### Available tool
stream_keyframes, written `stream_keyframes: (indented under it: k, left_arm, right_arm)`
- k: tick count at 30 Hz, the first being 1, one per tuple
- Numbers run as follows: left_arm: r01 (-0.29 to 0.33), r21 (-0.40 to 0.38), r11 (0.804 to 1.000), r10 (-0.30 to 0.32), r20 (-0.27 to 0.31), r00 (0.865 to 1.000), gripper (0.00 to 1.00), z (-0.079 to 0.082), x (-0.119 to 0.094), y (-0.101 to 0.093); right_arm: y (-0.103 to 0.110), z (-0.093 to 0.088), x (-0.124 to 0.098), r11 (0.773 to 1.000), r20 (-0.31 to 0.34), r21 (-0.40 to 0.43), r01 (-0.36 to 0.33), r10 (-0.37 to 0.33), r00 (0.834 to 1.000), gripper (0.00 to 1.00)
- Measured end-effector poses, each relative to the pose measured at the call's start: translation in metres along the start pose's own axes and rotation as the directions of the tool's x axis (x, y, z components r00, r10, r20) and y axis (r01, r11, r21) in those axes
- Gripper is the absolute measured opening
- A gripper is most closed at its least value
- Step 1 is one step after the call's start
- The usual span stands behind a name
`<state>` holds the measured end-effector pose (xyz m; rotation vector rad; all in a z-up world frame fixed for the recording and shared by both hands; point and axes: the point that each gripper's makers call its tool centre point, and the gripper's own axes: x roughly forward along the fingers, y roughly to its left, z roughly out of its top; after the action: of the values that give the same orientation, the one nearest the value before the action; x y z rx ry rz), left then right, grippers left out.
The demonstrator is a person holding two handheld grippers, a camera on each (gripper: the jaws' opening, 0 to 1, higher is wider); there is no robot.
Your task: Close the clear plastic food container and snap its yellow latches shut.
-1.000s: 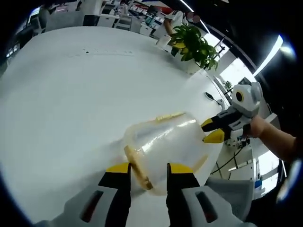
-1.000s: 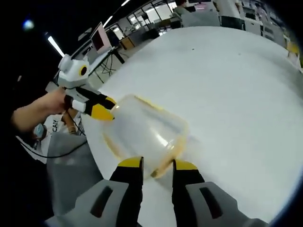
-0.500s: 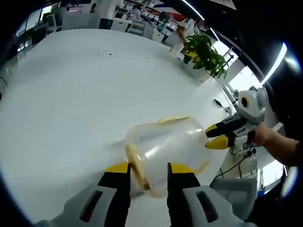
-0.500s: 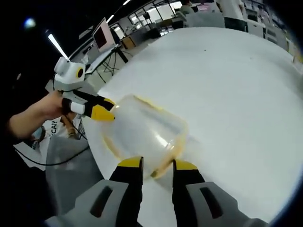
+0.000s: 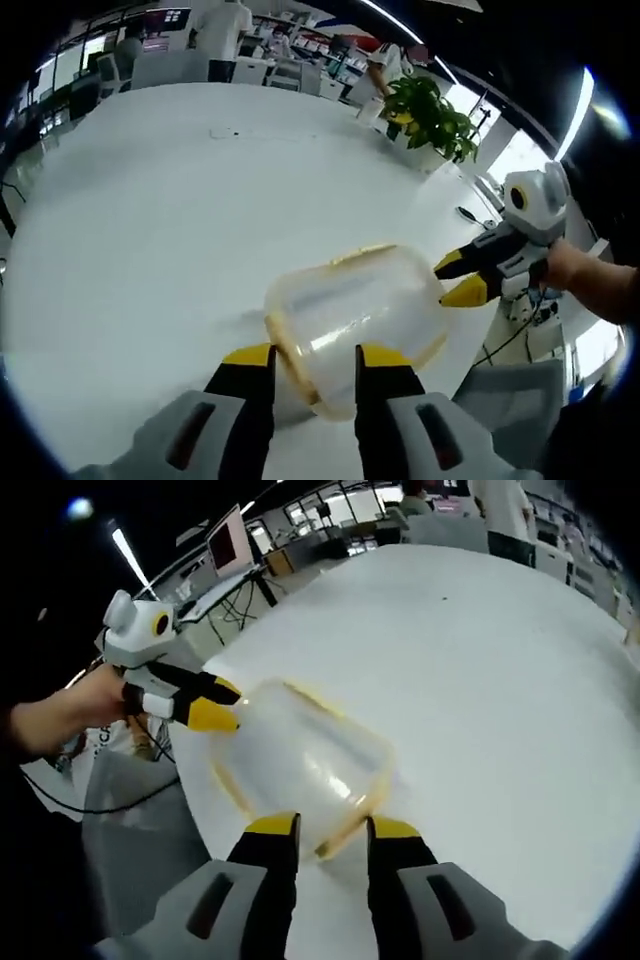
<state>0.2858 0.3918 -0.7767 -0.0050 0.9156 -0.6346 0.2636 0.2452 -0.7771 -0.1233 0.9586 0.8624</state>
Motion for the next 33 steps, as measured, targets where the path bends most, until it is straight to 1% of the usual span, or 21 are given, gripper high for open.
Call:
stream_keyframes:
  k: [2, 4, 5, 7, 9, 10, 11, 13, 15, 16, 17, 18, 19, 20, 21, 22, 24, 26, 29, 31, 33]
  left_arm:
    - [-0.021, 0.058, 0.998, 0.02, 0.015, 1.0, 0.25, 0.003, 0.0, 0.0]
    - [-0.051, 0.125, 0.991, 0.046, 0.043, 0.998, 0.25, 0.008, 0.0, -0.001]
    - [-0.067, 0.175, 0.982, 0.057, 0.062, 0.996, 0.25, 0.011, 0.0, -0.002]
    - [-0.095, 0.215, 0.972, 0.082, 0.069, 0.994, 0.26, 0.012, -0.001, -0.003]
    - [-0.109, 0.278, 0.955, 0.09, 0.079, 0.993, 0.24, 0.015, -0.002, -0.004]
    - [-0.102, 0.294, 0.95, 0.083, 0.079, 0.993, 0.21, 0.015, -0.002, -0.006]
    - [-0.102, 0.295, 0.95, 0.082, 0.082, 0.993, 0.21, 0.016, -0.002, -0.009]
    - [-0.089, 0.306, 0.948, 0.065, 0.089, 0.994, 0.21, 0.019, -0.002, -0.013]
    - [-0.076, 0.341, 0.937, 0.046, 0.095, 0.994, 0.22, 0.022, -0.002, -0.018]
    - [-0.068, 0.366, 0.928, 0.03, 0.109, 0.994, 0.21, 0.025, -0.002, -0.021]
    - [-0.067, 0.373, 0.925, 0.022, 0.124, 0.992, 0.2, 0.029, -0.002, -0.023]
    - [-0.066, 0.369, 0.927, 0.011, 0.148, 0.989, 0.2, 0.034, -0.004, -0.024]
    - [-0.056, 0.362, 0.931, 0.005, 0.141, 0.99, 0.21, 0.034, -0.003, -0.024]
    - [-0.034, 0.352, 0.936, -0.016, 0.136, 0.991, 0.21, 0.034, -0.001, -0.026]
    - [-0.03, 0.356, 0.934, -0.02, 0.135, 0.991, 0.21, 0.035, 0.0, -0.026]
    - [-0.023, 0.374, 0.927, -0.028, 0.131, 0.991, 0.22, 0.035, 0.001, -0.028]
    - [0.006, 0.386, 0.922, -0.058, 0.123, 0.991, 0.22, 0.034, 0.004, -0.033]
    - [0.019, 0.401, 0.916, -0.073, 0.12, 0.99, 0.22, 0.035, 0.005, -0.037]
    - [0.033, 0.436, 0.899, -0.093, 0.116, 0.989, 0.22, 0.035, 0.004, -0.045]
    - [0.042, 0.455, 0.89, -0.105, 0.113, 0.988, 0.22, 0.034, 0.004, -0.05]
    - [0.06, 0.463, 0.885, -0.126, 0.113, 0.986, 0.21, 0.035, 0.003, -0.056]
  right_arm:
    - [0.001, 0.001, -0.002, 0.997, 0.001, -0.071, 0.014, -0.014, 1.0, 0.24]
    - [0.001, 0.001, -0.003, 0.99, -0.003, -0.135, 0.029, -0.03, 1.0, 0.25]
    - [0.001, 0.001, -0.004, 0.984, -0.007, -0.176, 0.033, -0.035, 0.999, 0.25]
    - [0.001, 0.002, -0.005, 0.971, -0.007, -0.233, 0.045, -0.048, 0.999, 0.26]
    - [0.001, 0.002, -0.005, 0.966, -0.009, -0.255, 0.043, -0.047, 0.999, 0.27]
    - [0.001, 0.002, -0.005, 0.967, -0.007, -0.251, 0.043, -0.046, 0.999, 0.27]
    - [0.001, 0.002, -0.004, 0.968, -0.002, -0.247, 0.04, -0.042, 0.999, 0.27]
    - [0.001, 0.003, -0.004, 0.967, 0.005, -0.253, 0.039, -0.039, 0.999, 0.27]
    - [0.002, 0.004, -0.004, 0.96, 0.012, -0.276, 0.042, -0.041, 0.999, 0.27]
    - [0.002, 0.006, -0.004, 0.95, 0.018, -0.308, 0.051, -0.048, 0.999, 0.25]
    - [0.003, 0.008, -0.004, 0.933, 0.019, -0.356, 0.053, -0.05, 0.999, 0.24]
    - [0.003, 0.012, -0.004, 0.91, 0.033, -0.409, 0.071, -0.063, 0.997, 0.23]
    - [0.003, 0.013, -0.005, 0.905, 0.035, -0.418, 0.075, -0.066, 0.997, 0.24]
    - [0.006, 0.014, -0.004, 0.902, 0.033, -0.426, 0.073, -0.065, 0.997, 0.25]
    - [0.008, 0.015, -0.003, 0.905, 0.034, -0.421, 0.067, -0.057, 0.998, 0.27]
    - [0.011, 0.019, -0.002, 0.904, 0.045, -0.425, 0.052, -0.036, 0.998, 0.28]
    - [0.017, 0.022, 0.002, 0.906, 0.037, -0.422, 0.02, -0.005, 0.999, 0.28]
    - [0.019, 0.026, 0.005, 0.898, 0.044, -0.441, 0.007, 0.014, 0.999, 0.27]
    - [0.024, 0.035, 0.01, 0.909, 0.061, -0.416, -0.018, 0.047, 0.997, 0.31]
    - [0.025, 0.039, 0.013, 0.909, 0.065, -0.416, -0.021, 0.052, 0.996, 0.31]
    - [0.027, 0.041, 0.015, 0.908, 0.062, -0.417, -0.032, 0.063, 0.996, 0.31]
